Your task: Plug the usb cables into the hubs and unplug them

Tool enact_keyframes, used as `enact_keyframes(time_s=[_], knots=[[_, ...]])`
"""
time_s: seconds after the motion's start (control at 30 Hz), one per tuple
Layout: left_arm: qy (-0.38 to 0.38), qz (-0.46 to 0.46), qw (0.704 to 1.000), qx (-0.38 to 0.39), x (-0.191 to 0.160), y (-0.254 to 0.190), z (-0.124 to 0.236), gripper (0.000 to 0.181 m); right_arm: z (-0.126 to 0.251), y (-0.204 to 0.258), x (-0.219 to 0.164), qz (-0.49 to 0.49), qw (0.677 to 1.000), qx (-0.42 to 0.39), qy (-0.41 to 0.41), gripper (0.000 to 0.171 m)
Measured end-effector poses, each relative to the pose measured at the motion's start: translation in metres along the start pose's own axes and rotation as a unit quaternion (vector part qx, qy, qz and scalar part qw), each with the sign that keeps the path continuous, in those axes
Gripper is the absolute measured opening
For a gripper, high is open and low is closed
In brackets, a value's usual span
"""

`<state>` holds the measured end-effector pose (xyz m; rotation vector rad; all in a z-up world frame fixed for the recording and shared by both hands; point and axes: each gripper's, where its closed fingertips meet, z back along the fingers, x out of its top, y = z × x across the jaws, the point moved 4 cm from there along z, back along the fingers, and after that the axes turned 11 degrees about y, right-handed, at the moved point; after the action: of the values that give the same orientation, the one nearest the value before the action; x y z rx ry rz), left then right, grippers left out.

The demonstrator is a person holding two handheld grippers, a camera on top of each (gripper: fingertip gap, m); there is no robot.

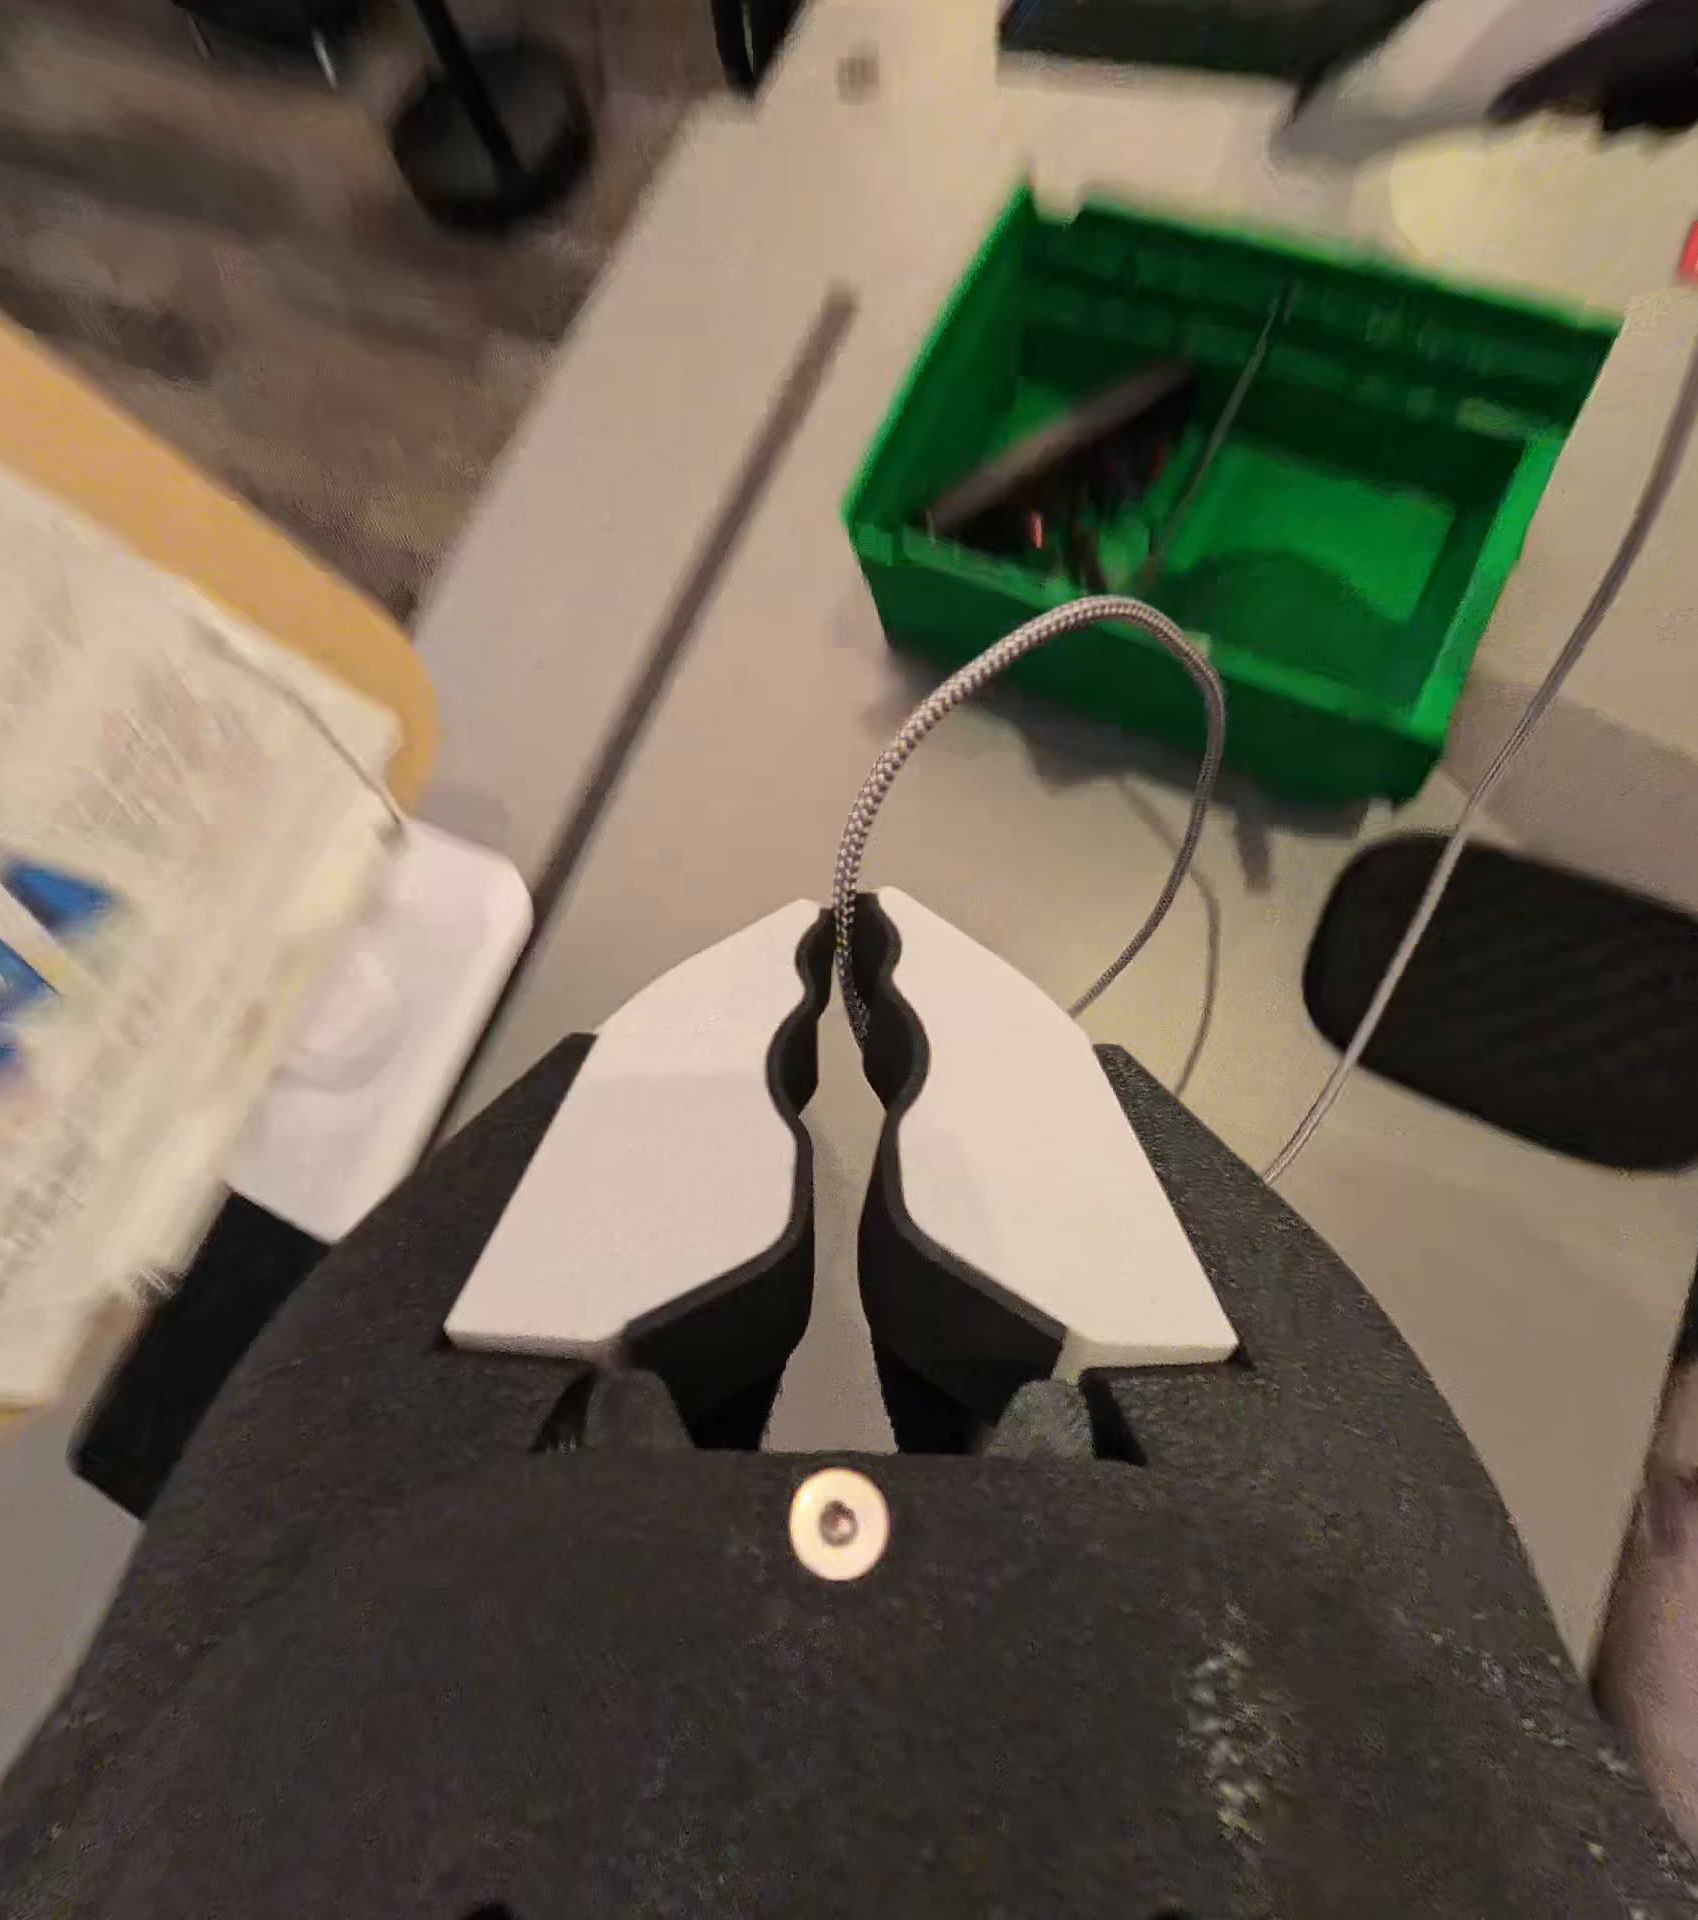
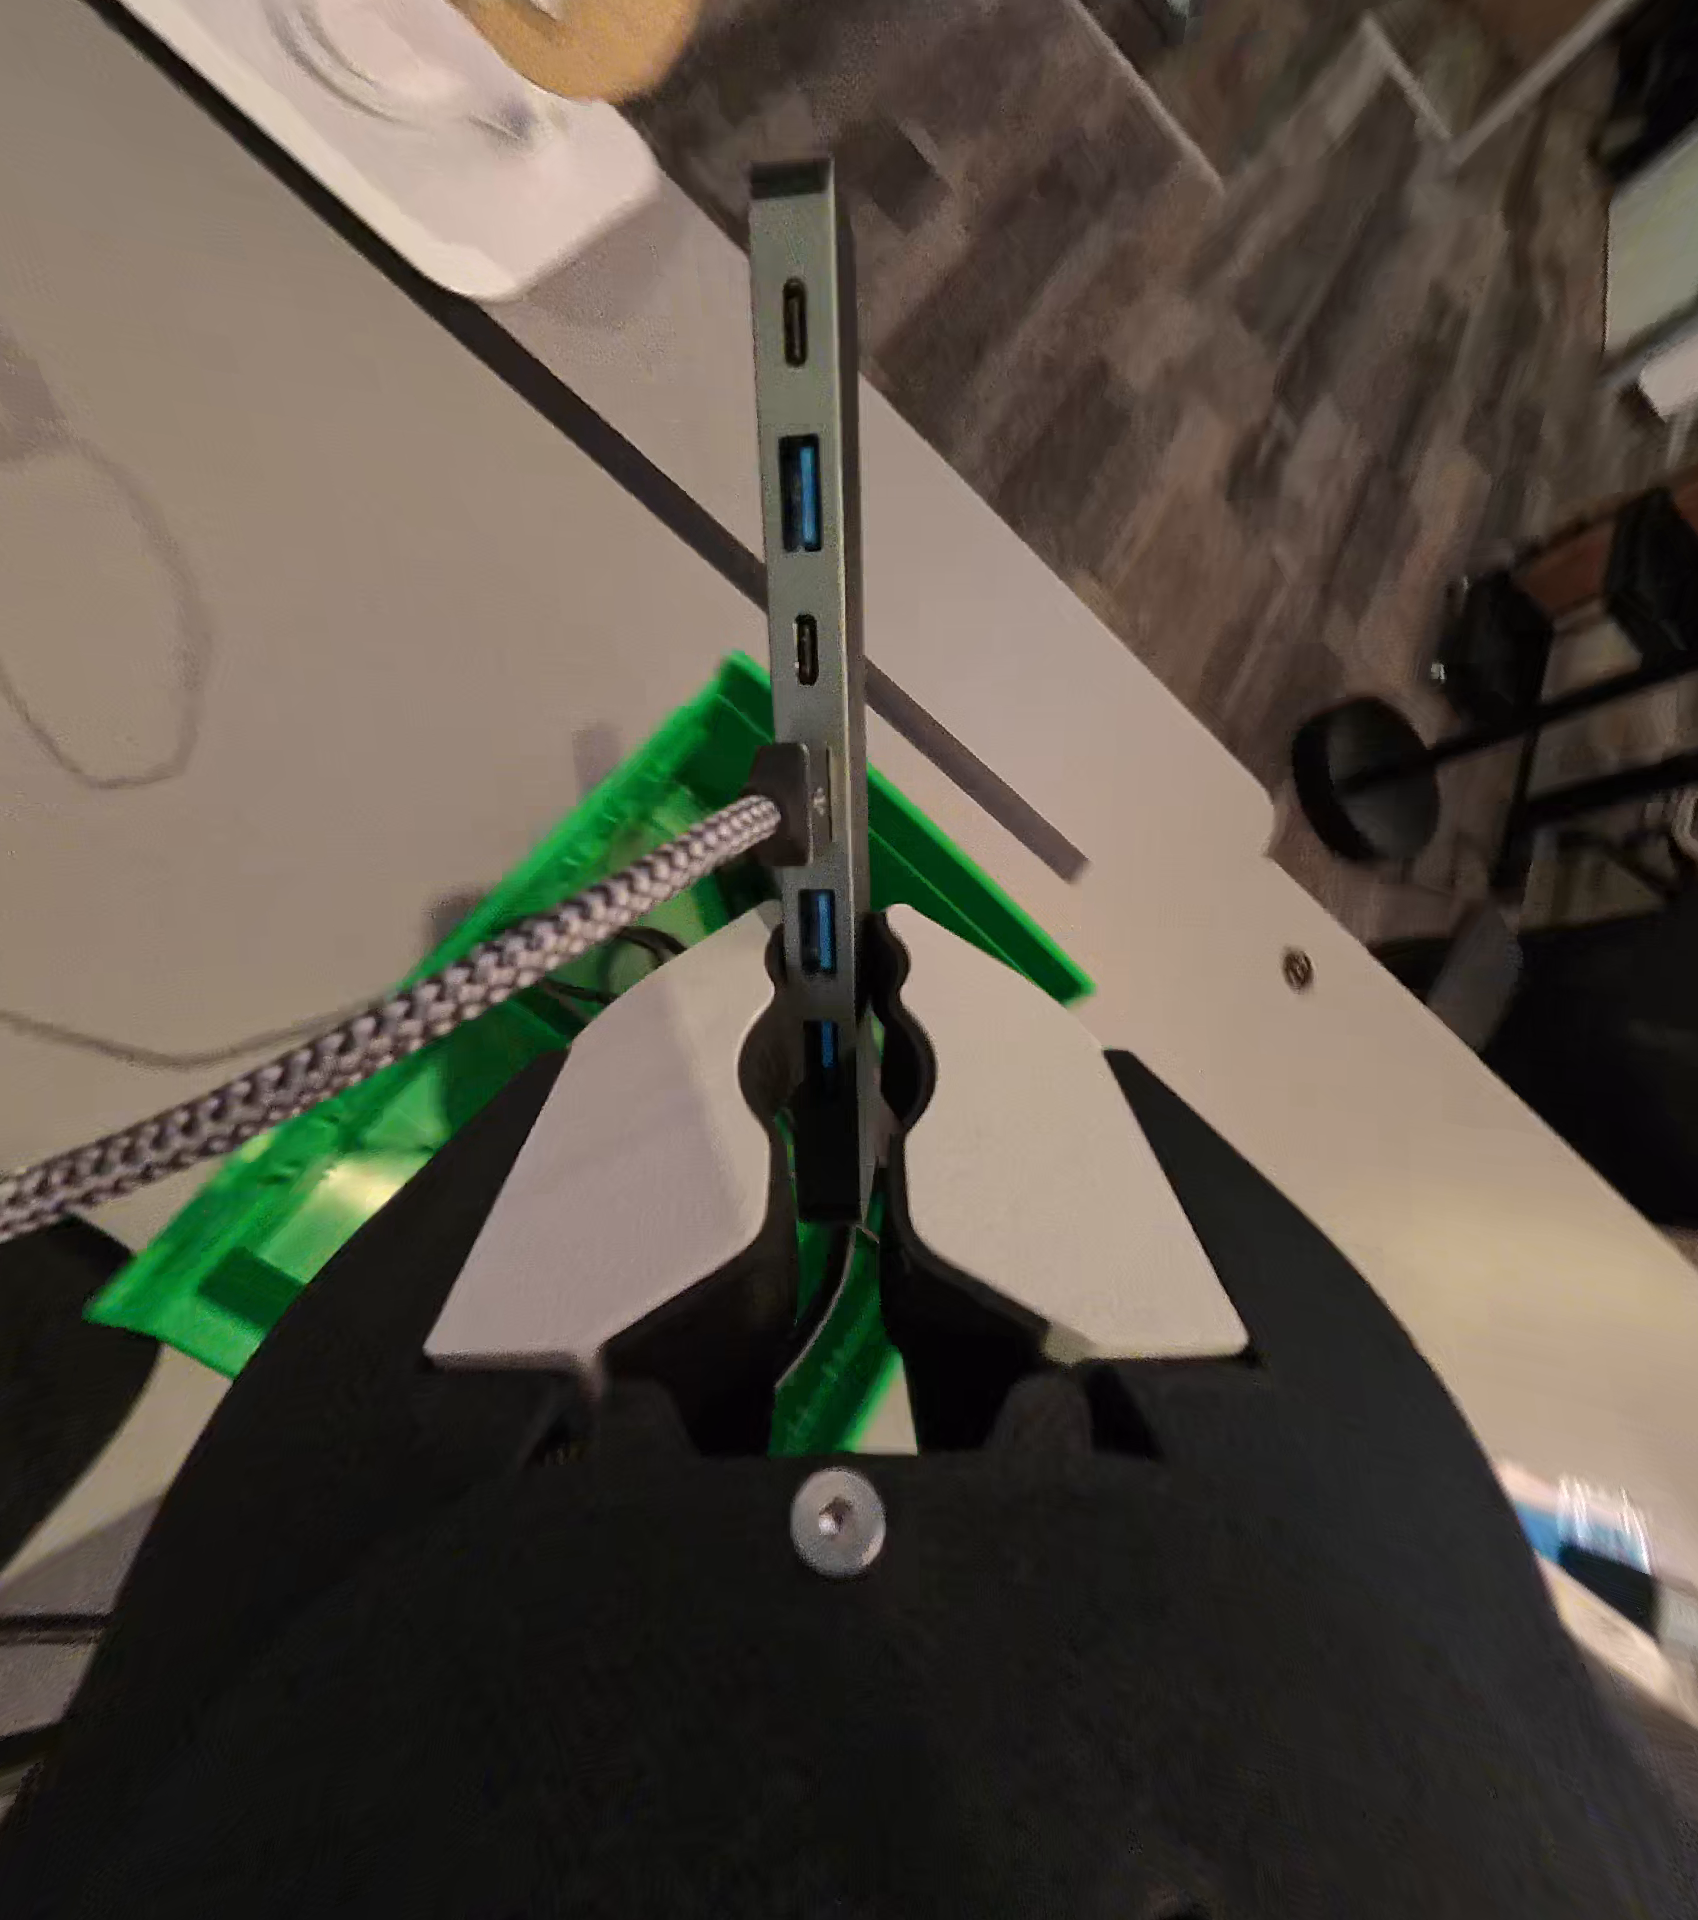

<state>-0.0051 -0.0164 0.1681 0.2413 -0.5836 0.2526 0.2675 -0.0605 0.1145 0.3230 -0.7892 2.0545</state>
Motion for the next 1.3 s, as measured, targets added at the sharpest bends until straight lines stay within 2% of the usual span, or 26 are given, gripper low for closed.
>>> enact_keyframes(time_s=[0.1, 0.2, 0.27, 0.37, 0.47, 0.53, 0.7, 0.8, 0.87, 1.0, 1.13, 1.3], knots=[[-0.06, -0.024, 0.998, 0.01, 0.092, 0.006, 0.016, 0.003, 0.009, -0.063, -0.014, -0.056, 0.997, -0.027, 0.038, 0.012], [-0.103, -0.06, 0.993, -0.003, 0.16, -0.006, 0.008, 0.004, 0.013, -0.105, -0.034, -0.089, 0.993, -0.026, 0.067, 0.012], [-0.122, -0.097, 0.988, 0.027, 0.186, -0.011, -0.018, 0.003, 0.005, -0.119, -0.05, -0.088, 0.991, -0.016, 0.101, 0.012], [-0.122, -0.125, 0.983, 0.059, 0.202, -0.017, -0.081, 0.004, -0.015, -0.135, -0.072, -0.092, 0.985, -0.011, 0.147, 0.012], [-0.107, -0.118, 0.986, 0.056, 0.2, -0.016, -0.149, 0.004, -0.034, -0.149, -0.084, -0.102, 0.982, -0.014, 0.16, 0.012], [-0.115, -0.112, 0.986, 0.052, 0.198, -0.012, -0.181, 0.004, -0.044, -0.159, -0.085, -0.107, 0.982, -0.031, 0.155, 0.012], [-0.12, -0.134, 0.983, -0.027, 0.185, -0.026, -0.224, 0.004, -0.065, -0.148, -0.069, -0.012, 0.994, -0.007, 0.105, 0.012], [-0.102, -0.165, 0.978, -0.079, 0.163, -0.037, -0.242, 0.004, -0.083, -0.123, -0.061, 0.045, 0.992, 0.063, 0.096, 0.012], [-0.09, -0.171, 0.977, -0.094, 0.148, -0.036, -0.252, 0.004, -0.096, -0.104, -0.057, 0.074, 0.986, 0.118, 0.096, 0.012], [-0.072, -0.166, 0.965, -0.191, 0.119, -0.043, -0.26, 0.005, -0.121, -0.063, -0.054, 0.106, 0.956, 0.254, 0.101, 0.012], [-0.082, -0.151, 0.969, -0.177, 0.106, -0.032, -0.256, 0.021, -0.149, -0.034, -0.071, 0.121, 0.921, 0.328, 0.171, 0.012], [-0.094, -0.143, 0.972, -0.16, 0.092, -0.022, -0.239, 0.03, -0.174, -0.011, -0.089, 0.109, 0.887, 0.381, 0.236, 0.012]])
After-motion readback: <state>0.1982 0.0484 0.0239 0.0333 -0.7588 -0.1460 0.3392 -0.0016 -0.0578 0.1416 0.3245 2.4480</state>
